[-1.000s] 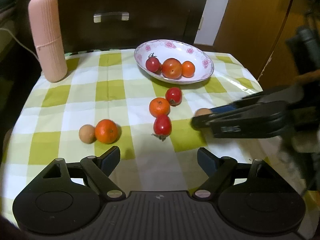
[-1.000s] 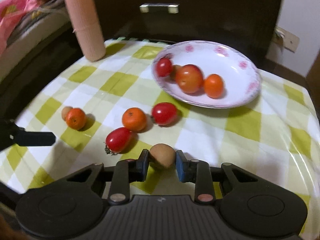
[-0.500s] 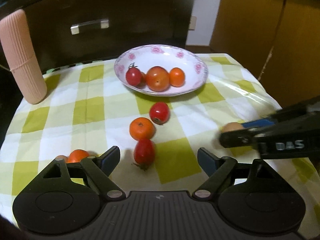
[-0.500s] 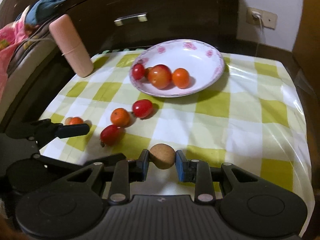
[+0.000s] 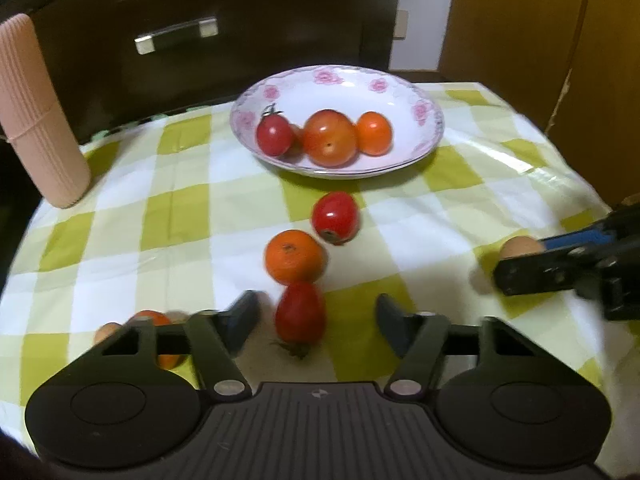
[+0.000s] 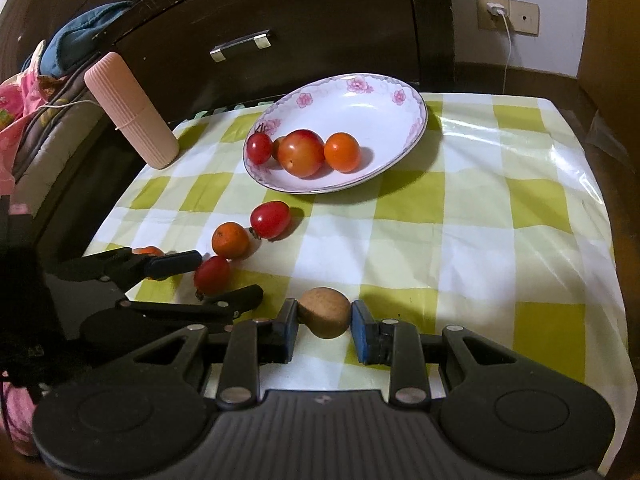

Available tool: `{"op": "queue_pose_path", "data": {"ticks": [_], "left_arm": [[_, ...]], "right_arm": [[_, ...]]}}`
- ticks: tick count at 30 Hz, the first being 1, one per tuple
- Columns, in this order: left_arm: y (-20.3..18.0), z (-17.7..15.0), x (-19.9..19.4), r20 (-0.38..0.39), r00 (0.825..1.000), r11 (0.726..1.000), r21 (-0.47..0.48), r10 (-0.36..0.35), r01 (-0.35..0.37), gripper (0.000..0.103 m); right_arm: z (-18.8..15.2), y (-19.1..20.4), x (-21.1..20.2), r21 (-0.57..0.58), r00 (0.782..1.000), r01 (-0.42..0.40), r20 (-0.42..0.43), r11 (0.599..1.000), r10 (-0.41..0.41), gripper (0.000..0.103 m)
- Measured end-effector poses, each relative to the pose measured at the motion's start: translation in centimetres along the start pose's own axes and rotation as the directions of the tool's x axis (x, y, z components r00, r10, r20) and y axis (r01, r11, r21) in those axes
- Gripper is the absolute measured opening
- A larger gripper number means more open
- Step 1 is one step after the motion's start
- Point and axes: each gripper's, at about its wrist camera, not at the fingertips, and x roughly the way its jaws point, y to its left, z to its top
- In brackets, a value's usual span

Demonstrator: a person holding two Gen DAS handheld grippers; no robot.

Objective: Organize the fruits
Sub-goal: 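Close the left gripper on the red plum tomato while the right gripper holds the brown fruit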

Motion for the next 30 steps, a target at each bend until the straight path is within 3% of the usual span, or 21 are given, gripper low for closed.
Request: {"op": "queue_pose_path", "data": {"ticks": [6, 14, 19, 22, 24, 26, 30], "left_arm": [[0.4, 0.2, -0.2, -0.012, 1.000, 1.000, -0.020, -0.005, 0.004, 0.038], [0.0, -1.5, -1.9, -0.056, 0.998, 1.000, -0.010, 0.000, 0.000, 0.034], [0.2, -2.3, -3.1, -0.079, 0.997, 0.999, -0.054, -0.005, 0.001, 0.033], [0.5, -2.0, -3.6, -0.066, 0.998, 0.996, -0.088, -0.014, 0.008, 0.038], [0.5, -1.4, -3.6, -0.042, 0.999, 0.996, -0.092, 0.002, -0.006, 0.058], [0.7, -0.9, -3.4, -0.022, 1.000, 0.993, -0.118, 0.007, -0.009, 0.069], [0.7, 0.1, -2.0, -0.019, 0.998, 0.988, -0.143, 0.052, -0.054, 0.073]], "right_arm": [[-0.2, -0.1, 0.1, 0.001, 1.000, 0.007, -0.005, 1.000, -0.007, 0.028], [-1.7, 0.8, 1.0, -0.027, 0.999, -0.015, -0.044, 1.000, 0.014, 0.028], [-2.6, 1.1, 0.9, -0.030, 0.999, -0.019, -0.050, 0.999, 0.018, 0.028], [-3.0, 1.2, 0.8, -0.029, 0.999, -0.018, -0.052, 0.999, 0.017, 0.028], [-3.4, 1.2, 0.4, -0.024, 0.999, -0.008, -0.050, 1.000, 0.007, 0.028], [-3.7, 1.0, -0.1, 0.003, 0.999, -0.009, -0.051, 1.000, 0.009, 0.028], [-4.2, 1.1, -0.5, 0.017, 0.999, -0.015, -0.052, 1.000, 0.016, 0.028]]}}
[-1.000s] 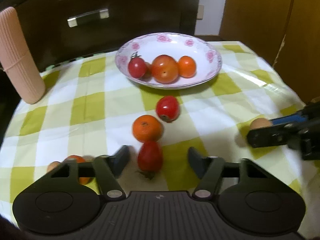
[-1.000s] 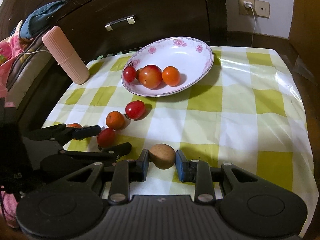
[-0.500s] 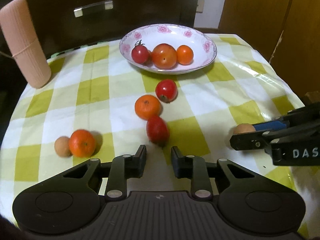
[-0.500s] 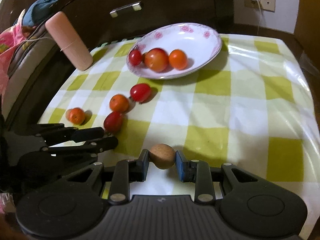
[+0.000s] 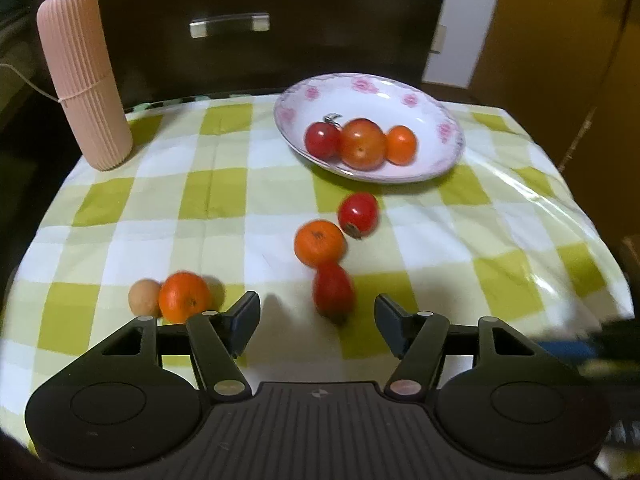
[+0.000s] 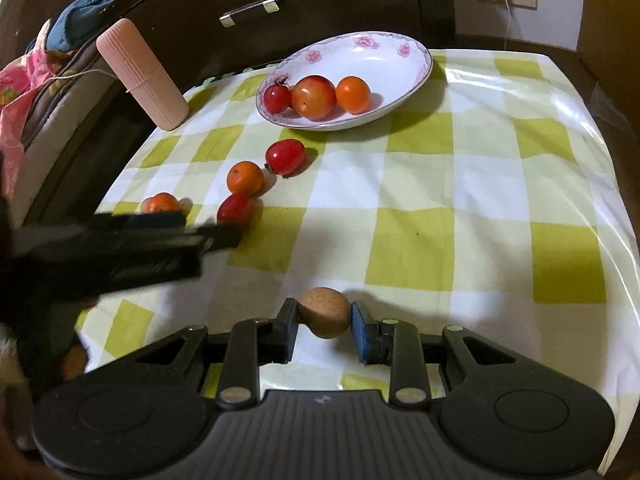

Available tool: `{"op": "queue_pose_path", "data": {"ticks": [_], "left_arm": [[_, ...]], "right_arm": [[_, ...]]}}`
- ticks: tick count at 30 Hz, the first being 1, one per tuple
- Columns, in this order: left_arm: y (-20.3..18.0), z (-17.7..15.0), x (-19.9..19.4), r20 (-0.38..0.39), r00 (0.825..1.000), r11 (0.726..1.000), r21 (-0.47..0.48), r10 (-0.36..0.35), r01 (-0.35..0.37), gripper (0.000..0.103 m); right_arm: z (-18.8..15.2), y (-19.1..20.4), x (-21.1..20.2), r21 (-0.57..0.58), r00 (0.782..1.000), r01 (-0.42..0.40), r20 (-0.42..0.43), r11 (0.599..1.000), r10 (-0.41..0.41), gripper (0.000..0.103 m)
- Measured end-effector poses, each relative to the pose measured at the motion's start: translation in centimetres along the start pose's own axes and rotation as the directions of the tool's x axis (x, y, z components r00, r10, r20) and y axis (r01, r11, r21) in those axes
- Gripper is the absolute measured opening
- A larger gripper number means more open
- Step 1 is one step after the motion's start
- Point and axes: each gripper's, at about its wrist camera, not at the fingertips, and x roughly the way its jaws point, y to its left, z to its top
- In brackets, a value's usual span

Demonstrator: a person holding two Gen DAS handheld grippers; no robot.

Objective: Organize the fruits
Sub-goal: 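Close the left gripper on the red plum tomato while the right gripper holds the brown fruit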

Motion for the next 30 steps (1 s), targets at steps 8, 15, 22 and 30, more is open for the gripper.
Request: {"op": "queue_pose_path", "data": {"ticks": [8, 15, 22, 30], "left_arm": [[-1.7, -0.1, 2.1, -0.026, 0.998, 0.997, 0.039, 0.064, -0.063, 0.083], [-1.3, 0.6, 2.4, -0.055, 0.997, 0.998, -0.017, 0.052, -0.053, 0.085], [-3.0, 0.4, 1.6, -0.056, 0.997, 0.998, 0.008, 0.059, -0.059, 0.033], [-2.4, -0.6, -0.3, -0.081, 0.992, 0.994, 0.049, 0.100, -0.096, 0.032]], "right_arm": [[0.3, -1.0, 0.5, 0.031, 1.000, -0.016, -0.011, 0.999, 0.016, 0.028], [0.3, -1.5, 0.3, 0.055, 0.999, -0.031, -0.013, 0.998, 0.031, 0.028], [0.8, -1.8, -0.3, 0.067, 1.000, -0.022, 0.007, 0.997, 0.022, 0.028], [1.0, -1.2, -0.8, 0.046, 1.000, -0.020, 0.024, 0.999, 0.019, 0.028]]}}
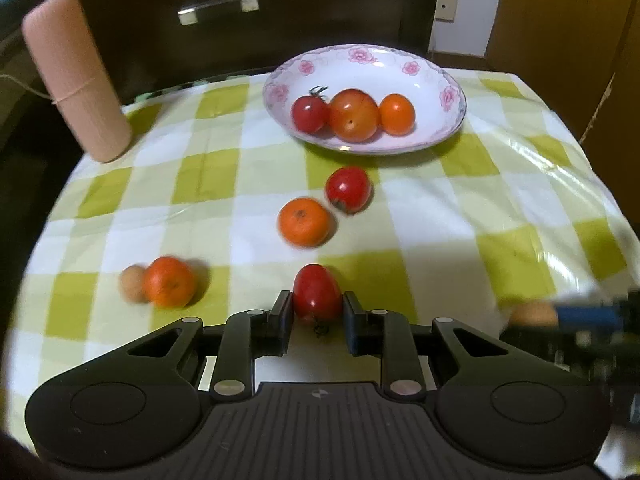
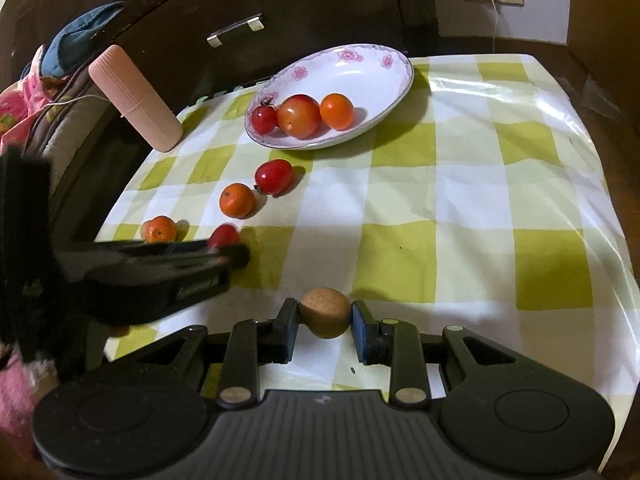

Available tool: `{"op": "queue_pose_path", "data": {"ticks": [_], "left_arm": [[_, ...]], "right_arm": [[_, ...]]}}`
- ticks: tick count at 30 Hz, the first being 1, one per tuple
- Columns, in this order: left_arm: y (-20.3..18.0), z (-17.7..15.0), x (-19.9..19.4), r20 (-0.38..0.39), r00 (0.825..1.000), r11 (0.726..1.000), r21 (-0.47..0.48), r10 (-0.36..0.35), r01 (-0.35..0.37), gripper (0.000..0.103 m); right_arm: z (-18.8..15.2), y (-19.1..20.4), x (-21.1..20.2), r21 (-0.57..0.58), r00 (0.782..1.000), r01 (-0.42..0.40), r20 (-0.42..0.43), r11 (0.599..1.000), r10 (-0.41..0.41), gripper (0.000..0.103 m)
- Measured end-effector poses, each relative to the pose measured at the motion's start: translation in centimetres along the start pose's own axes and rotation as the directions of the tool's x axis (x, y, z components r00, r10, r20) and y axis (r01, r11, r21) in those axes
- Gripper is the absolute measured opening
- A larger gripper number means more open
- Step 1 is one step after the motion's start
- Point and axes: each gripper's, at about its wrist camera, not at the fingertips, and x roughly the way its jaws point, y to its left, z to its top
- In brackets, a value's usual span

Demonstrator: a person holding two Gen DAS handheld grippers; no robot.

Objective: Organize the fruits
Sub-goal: 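Close the left gripper on the red plum tomato while the right gripper holds the brown fruit, then carry the brown fruit and red tomato over the white bowl, lower them and open both grippers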

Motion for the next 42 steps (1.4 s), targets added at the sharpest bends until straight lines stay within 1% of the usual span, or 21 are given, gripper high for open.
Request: {"op": "queue_pose_path", "data": {"ticks": [5, 7, 11, 12, 16, 19, 23, 28, 33, 36, 42], "left_arm": [[1.4, -1.6, -2.8, -0.011, 1.000, 1.000, -0.001, -0.003, 0.003, 0.033], [1.8, -1.7, -4.1, -0.001, 1.000, 1.000, -0.005, -0.006, 0.006, 0.033], [2.1, -1.3, -5.8, 0.037, 0.998, 0.999, 0.009, -0.041, 0.041, 0.033], [2.3, -1.1, -5.9, 0.046, 0.997, 0.998, 0.012, -0.060, 0.060, 0.033], [3.1, -0.3, -5.4, 0.069, 0.991, 0.993, -0.004, -0.113, 0.114, 0.033], [3.5, 0.6, -4.8, 0.078, 0.988, 0.991, -0.008, -0.132, 0.133, 0.033], [3.7, 2.0, -4.3, 0.101, 0.981, 0.986, -0.011, -0.165, 0.167, 0.033], [4.2, 4.5, -3.1, 0.132, 0.971, 0.978, -0.032, -0.201, 0.207, 0.033], [4.4, 7.1, -1.8, 0.155, 0.965, 0.975, -0.041, -0.210, 0.219, 0.033], [4.3, 8.4, -0.8, 0.156, 0.965, 0.975, -0.038, -0.211, 0.220, 0.033], [3.8, 10.0, 1.2, 0.150, 0.966, 0.975, -0.037, -0.211, 0.218, 0.033]], "right_arm": [[0.1, 1.3, -0.8, -0.026, 1.000, -0.019, 0.019, 0.999, 0.020, 0.028], [0.3, 2.1, -1.1, -0.039, 0.999, -0.029, 0.030, 0.999, 0.030, 0.028], [0.8, 3.9, -1.5, -0.068, 0.998, -0.021, 0.059, 0.997, 0.025, 0.028], [0.8, 4.2, -1.4, -0.072, 0.998, -0.015, 0.061, 0.997, 0.019, 0.028], [0.9, 4.8, -0.5, -0.083, 0.999, 0.012, 0.054, 0.996, -0.007, 0.028], [1.3, 4.7, 0.1, -0.077, 0.998, 0.028, 0.049, 0.997, -0.024, 0.028], [2.6, 4.5, 0.4, -0.058, 0.997, 0.033, 0.077, 0.998, -0.029, 0.028], [4.7, 3.8, 0.8, -0.036, 0.993, 0.048, 0.107, 0.998, -0.043, 0.028], [7.3, 2.7, 1.6, -0.012, 0.988, 0.067, 0.139, 0.998, -0.064, 0.028], [8.8, 1.9, 2.2, -0.002, 0.985, 0.076, 0.157, 0.997, -0.074, 0.028], [11.0, 0.7, 3.4, -0.004, 0.980, 0.094, 0.178, 0.996, -0.091, 0.028]]}}
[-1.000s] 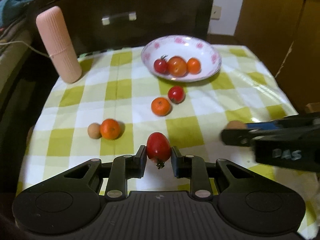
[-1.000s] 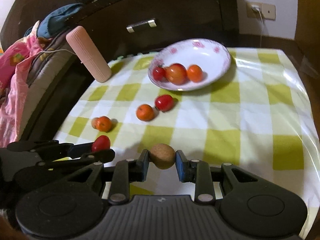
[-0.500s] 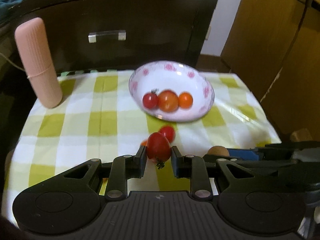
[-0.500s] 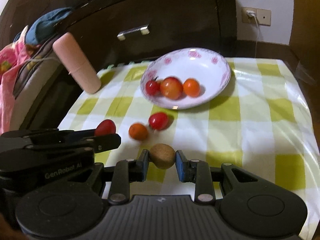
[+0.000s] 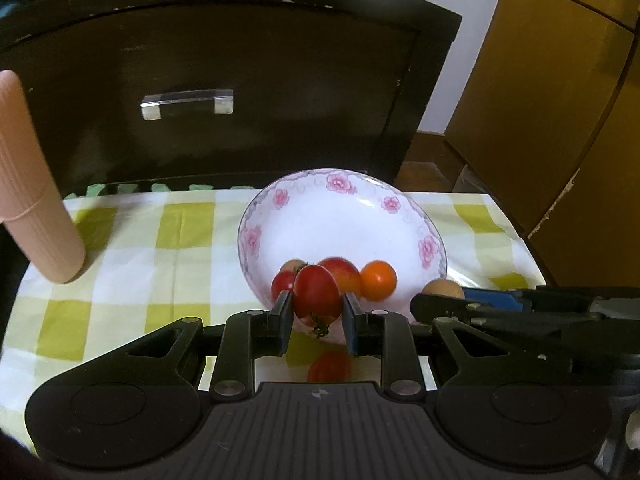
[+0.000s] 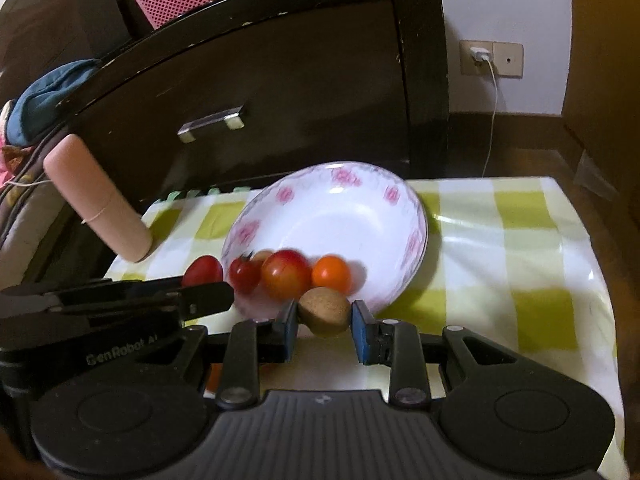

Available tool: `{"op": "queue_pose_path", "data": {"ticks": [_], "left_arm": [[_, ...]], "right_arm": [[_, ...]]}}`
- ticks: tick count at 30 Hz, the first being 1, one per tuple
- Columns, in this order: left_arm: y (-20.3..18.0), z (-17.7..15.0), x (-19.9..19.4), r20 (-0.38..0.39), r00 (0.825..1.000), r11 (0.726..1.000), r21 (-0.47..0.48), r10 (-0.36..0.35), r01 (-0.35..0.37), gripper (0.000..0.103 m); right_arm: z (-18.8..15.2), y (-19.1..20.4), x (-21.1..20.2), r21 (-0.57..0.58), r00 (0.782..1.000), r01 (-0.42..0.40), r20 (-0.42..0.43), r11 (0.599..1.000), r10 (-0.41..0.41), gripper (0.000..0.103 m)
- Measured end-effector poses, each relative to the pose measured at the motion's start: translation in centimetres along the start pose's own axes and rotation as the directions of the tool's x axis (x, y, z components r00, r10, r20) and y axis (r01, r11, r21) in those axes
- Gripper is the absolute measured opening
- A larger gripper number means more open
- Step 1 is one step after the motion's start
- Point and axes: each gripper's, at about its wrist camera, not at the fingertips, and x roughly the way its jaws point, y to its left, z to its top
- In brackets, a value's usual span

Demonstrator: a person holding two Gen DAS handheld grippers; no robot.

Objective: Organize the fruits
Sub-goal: 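Carry the brown fruit and red tomato over the white bowl, lower them and open both grippers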

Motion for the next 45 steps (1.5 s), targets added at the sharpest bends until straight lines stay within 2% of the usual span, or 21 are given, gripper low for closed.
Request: {"op": "queue_pose_path", "data": {"ticks": [15, 31, 38, 45], "left_arm": [[0.3, 1.9, 3.3, 0.002, 1.000, 1.000, 0.005, -0.002, 0.002, 0.031], [0.8, 2.2, 4.0, 0.015, 1.000, 1.000, -0.025, 0.001, -0.001, 0.032], [0.9, 2.4, 3.6, 0.028, 1.000, 1.000, -0.029, 0.009, -0.008, 0.037], [0.8, 2.6, 2.8, 0.050, 0.999, 1.000, -0.029, 0.013, -0.011, 0.046]], "right_arm": [[1.7, -1.0, 3.1, 0.008, 1.000, 0.014, 0.020, 1.000, -0.014, 0.028], [2.0, -1.7, 4.7, 0.042, 0.999, -0.017, 0.031, 0.999, 0.016, 0.029], [2.1, -1.7, 4.6, 0.044, 0.999, -0.019, 0.029, 0.999, 0.018, 0.029], [2.4, -1.8, 3.9, 0.052, 0.998, -0.023, 0.052, 0.998, 0.020, 0.031]]}}
